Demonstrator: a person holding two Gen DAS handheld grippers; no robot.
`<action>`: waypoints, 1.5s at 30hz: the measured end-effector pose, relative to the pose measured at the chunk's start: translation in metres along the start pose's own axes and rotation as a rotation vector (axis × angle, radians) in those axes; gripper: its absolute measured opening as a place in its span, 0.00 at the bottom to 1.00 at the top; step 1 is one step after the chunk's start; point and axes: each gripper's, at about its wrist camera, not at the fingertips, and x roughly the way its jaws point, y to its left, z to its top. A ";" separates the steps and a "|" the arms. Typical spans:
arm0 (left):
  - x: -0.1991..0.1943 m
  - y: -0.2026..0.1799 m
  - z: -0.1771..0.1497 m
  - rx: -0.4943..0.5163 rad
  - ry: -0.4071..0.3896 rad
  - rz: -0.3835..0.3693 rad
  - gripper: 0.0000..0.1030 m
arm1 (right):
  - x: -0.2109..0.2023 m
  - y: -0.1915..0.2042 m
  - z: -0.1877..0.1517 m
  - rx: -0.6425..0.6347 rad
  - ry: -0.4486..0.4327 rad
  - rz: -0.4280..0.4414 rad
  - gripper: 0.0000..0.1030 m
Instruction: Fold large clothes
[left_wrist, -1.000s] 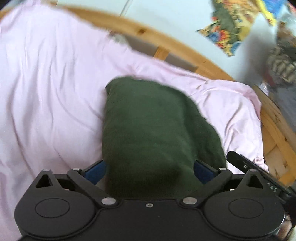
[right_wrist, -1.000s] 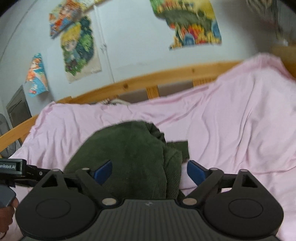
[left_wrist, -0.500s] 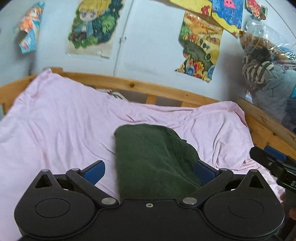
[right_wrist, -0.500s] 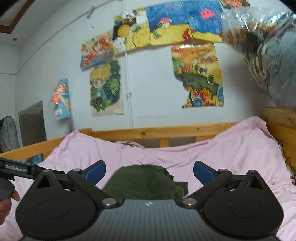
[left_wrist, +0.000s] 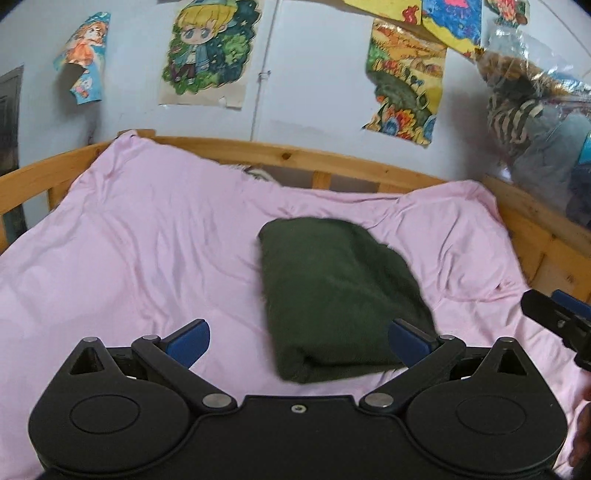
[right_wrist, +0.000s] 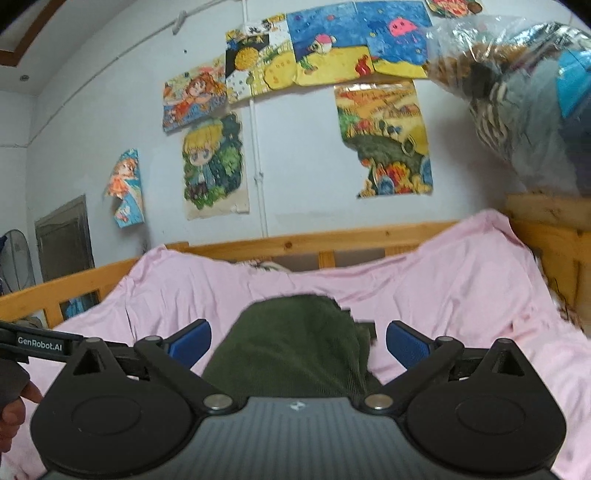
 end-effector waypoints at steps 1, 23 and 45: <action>0.001 0.001 -0.006 0.010 0.006 0.014 0.99 | -0.001 0.000 -0.006 -0.004 0.008 -0.006 1.00; 0.012 -0.005 -0.041 0.080 0.039 0.034 0.99 | 0.001 0.011 -0.036 -0.044 0.103 -0.024 1.00; 0.010 -0.003 -0.042 0.081 0.037 0.037 0.99 | 0.003 0.005 -0.036 -0.028 0.105 -0.041 1.00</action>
